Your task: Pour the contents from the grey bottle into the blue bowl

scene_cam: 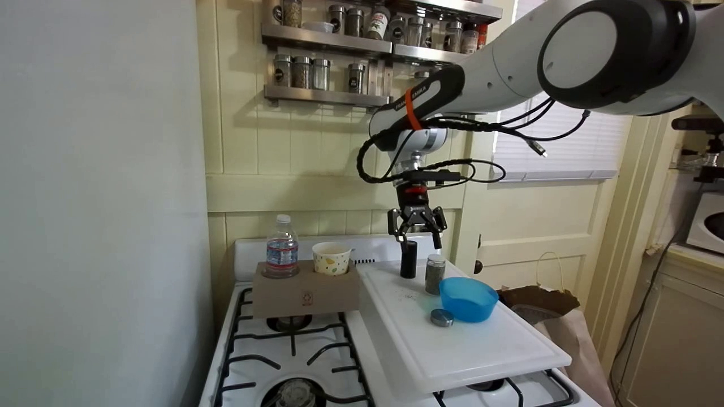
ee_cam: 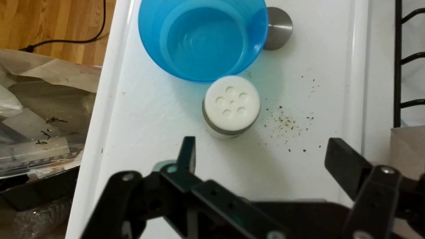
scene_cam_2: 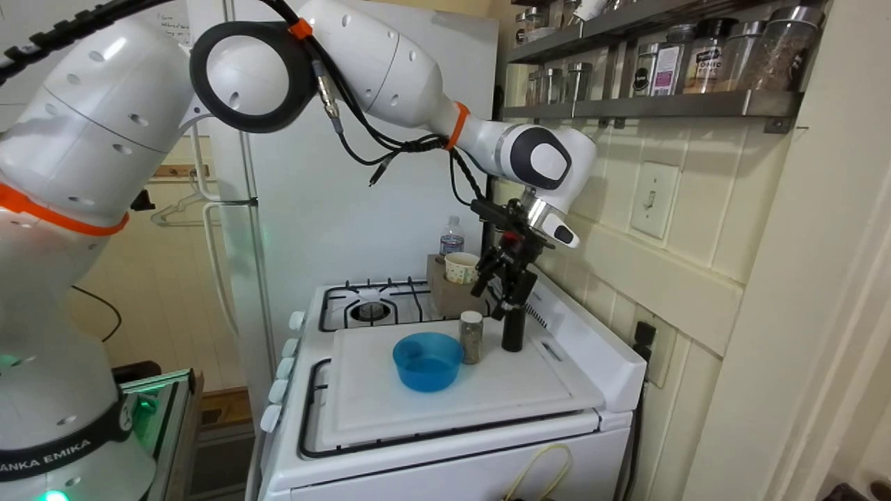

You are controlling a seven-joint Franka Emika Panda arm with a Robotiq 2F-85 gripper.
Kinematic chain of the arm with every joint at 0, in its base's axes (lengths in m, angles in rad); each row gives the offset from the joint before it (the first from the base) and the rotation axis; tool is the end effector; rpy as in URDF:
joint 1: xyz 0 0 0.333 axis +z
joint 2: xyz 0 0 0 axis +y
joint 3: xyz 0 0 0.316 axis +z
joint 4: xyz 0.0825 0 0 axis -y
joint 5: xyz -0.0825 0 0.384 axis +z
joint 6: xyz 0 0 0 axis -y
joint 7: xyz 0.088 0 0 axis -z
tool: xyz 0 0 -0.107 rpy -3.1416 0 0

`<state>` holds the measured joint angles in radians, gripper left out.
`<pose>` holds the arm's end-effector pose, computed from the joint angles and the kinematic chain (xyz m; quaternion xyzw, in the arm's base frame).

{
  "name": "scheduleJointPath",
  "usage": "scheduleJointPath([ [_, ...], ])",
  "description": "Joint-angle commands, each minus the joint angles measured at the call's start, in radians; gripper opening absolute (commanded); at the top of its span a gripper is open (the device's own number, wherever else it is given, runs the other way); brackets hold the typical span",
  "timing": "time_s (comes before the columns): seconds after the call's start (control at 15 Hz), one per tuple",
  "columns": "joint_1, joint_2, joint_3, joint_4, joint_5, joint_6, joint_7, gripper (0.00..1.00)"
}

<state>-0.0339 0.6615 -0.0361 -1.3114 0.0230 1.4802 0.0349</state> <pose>0.6707 -0.0395 0.3216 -0.9685 0.0516 0.2436 0.0040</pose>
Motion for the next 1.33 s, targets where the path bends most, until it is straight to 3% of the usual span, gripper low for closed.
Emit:
scheduleJointPath([
  [0.0,-0.001,0.027,-0.004,0.001,-0.002,-0.002,0.031,1.0],
  [1.27,-0.004,0.045,-0.026,-0.065,-0.004,-0.079,0.103,1.0],
])
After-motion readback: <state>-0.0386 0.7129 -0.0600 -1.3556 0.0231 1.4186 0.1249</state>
